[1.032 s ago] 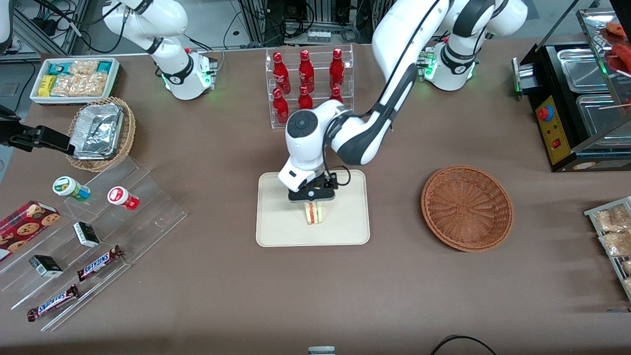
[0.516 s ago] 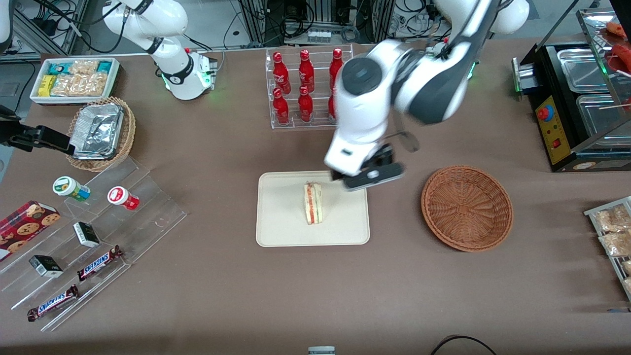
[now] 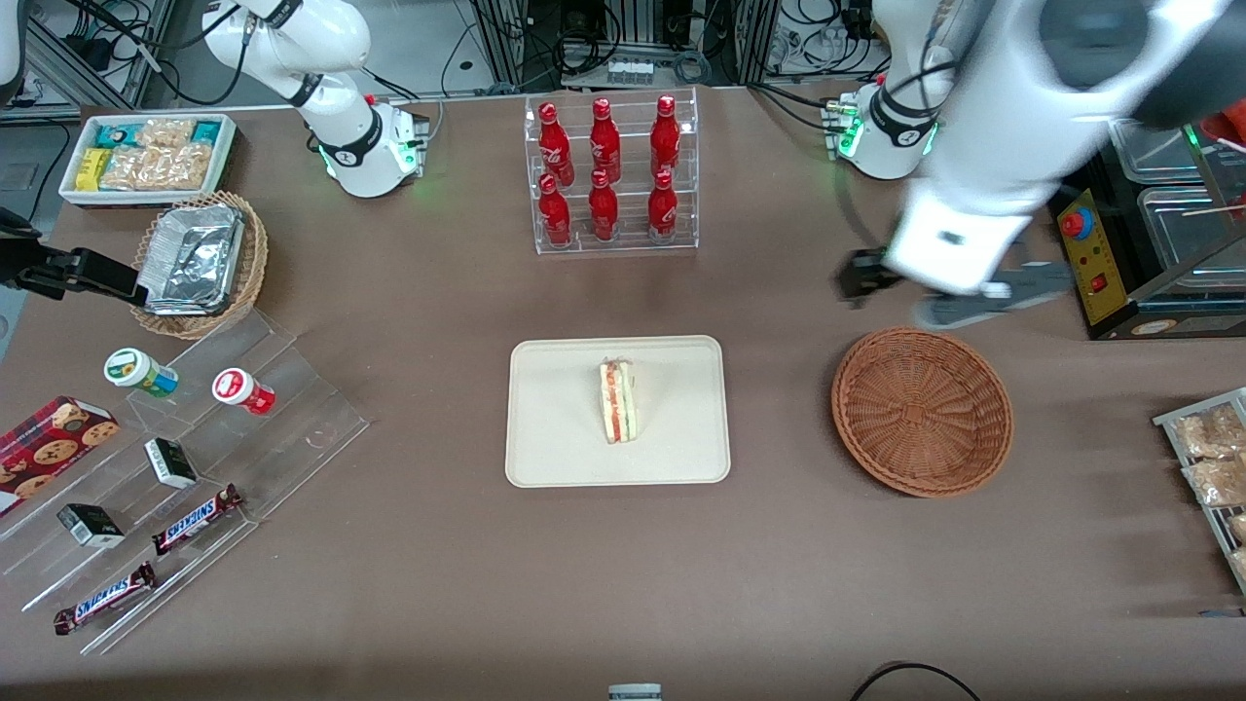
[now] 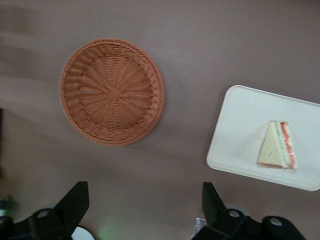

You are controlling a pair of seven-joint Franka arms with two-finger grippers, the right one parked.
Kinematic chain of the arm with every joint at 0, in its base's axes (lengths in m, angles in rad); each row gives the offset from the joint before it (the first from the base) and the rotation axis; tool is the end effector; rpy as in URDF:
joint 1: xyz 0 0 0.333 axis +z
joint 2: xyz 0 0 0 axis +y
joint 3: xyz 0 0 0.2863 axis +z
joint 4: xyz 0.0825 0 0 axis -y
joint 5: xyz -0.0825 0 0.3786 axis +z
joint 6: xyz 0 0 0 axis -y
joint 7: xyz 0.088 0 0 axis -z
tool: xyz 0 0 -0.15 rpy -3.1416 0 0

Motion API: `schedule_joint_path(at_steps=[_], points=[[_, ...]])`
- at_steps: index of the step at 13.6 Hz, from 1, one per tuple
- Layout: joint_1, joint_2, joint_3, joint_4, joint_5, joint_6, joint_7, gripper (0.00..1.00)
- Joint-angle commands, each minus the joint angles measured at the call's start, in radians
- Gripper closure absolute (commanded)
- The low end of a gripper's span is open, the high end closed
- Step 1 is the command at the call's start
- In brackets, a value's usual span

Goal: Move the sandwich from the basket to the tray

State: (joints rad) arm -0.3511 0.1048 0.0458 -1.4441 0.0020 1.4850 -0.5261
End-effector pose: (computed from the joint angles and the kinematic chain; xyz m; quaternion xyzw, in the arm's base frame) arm 0.5404 -0.1712 0.5446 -0.9934 -0.1101 0.0278 0.0160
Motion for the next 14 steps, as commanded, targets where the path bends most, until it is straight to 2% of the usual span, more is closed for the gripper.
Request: schedule_joint_path(at_steps=[1, 4, 6, 10, 14], points=[[0.137, -0.117, -0.014, -0.137, -0.023, -0.003, 0.212, 0.0], [0.266, -0.138, -0.008, -0.141, -0.017, -0.057, 0.455, 0.0], [0.313, -0.164, 0.009, -0.154, -0.007, -0.06, 0.477, 0.0], [0.325, -0.18, 0.014, -0.171, 0.052, -0.06, 0.528, 0.0], [0.322, -0.157, 0.009, -0.148, 0.026, -0.067, 0.532, 0.0]])
